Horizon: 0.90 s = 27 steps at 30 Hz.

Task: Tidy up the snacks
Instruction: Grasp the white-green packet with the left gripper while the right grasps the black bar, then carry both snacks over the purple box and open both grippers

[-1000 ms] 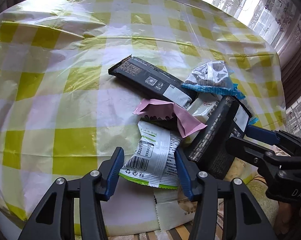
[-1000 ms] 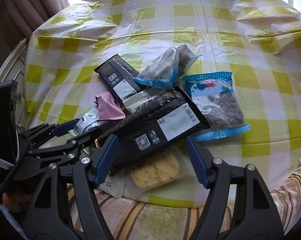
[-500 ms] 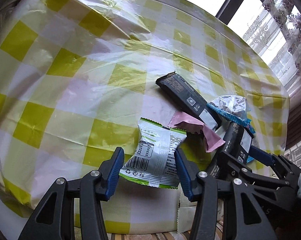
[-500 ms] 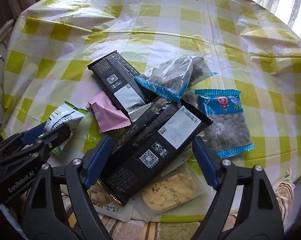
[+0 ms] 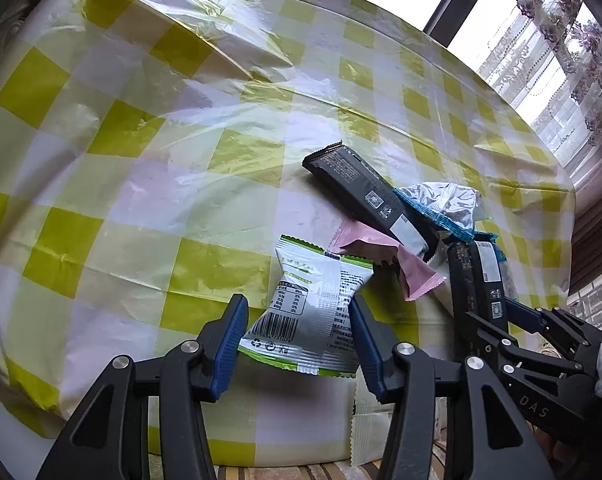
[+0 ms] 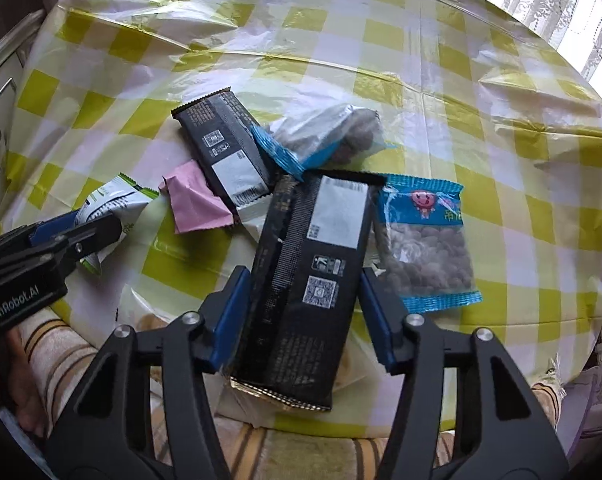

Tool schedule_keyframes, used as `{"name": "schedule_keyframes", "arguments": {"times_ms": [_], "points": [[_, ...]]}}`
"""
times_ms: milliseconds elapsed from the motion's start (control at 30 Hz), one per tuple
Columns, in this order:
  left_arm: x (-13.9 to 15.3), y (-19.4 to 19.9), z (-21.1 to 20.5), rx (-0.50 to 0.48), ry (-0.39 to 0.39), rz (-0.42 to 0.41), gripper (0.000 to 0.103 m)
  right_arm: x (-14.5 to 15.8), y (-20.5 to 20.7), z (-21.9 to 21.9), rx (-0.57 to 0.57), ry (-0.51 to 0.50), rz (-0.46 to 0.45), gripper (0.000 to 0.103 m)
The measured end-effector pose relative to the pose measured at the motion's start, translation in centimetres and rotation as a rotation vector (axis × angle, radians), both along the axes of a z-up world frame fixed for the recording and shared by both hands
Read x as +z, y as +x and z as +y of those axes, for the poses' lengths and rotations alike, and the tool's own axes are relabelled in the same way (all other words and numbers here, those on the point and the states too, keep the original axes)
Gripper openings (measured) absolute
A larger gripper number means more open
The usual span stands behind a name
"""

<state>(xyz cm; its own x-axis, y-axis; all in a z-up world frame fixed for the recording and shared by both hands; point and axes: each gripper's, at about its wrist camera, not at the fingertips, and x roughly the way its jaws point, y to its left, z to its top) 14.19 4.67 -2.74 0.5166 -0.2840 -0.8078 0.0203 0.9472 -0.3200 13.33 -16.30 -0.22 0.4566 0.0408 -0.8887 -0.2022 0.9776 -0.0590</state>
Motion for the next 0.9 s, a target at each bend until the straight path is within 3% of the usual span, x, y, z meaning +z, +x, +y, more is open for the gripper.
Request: {"name": "schedule_keyframes", "arguments": {"times_ms": [133,233,267,533,600,633,667,900], "points": [[0.1,-0.2,-0.3,-0.008,0.008,-0.005,0.052,-0.1,-0.4,-1.8,-0.008,0.030,0.009,0.059],[0.3,-0.3,-0.4,-0.010,0.014,-0.016,0.052,0.2,-0.9,-2.7,-0.028,0.011,-0.014,0.072],[0.4,-0.3,-0.5,-0.012,0.020,-0.022,0.052,0.3,-1.0,-2.8,-0.029,0.005,-0.025,0.072],[1.6,-1.3,-1.8,-0.039,0.057,-0.064,0.052,-0.3,-1.3,-0.5,0.040,-0.138,-0.065,0.076],[1.8,-1.6,-2.0,-0.041,0.060,-0.070,0.052,-0.5,-1.1,-0.6,0.035,-0.134,-0.059,0.073],[1.9,-1.8,-2.1,-0.042,0.064,-0.073,0.052,-0.5,-1.0,-1.0,0.029,-0.117,-0.053,0.060],[2.0,-1.9,-2.2,-0.042,0.066,-0.076,0.052,-0.4,-1.0,-1.3,0.017,-0.105,-0.054,0.057],[2.6,-2.5,-2.4,-0.032,0.064,-0.098,0.052,-0.1,-1.4,-2.5,0.009,-0.027,-0.058,0.054]]}}
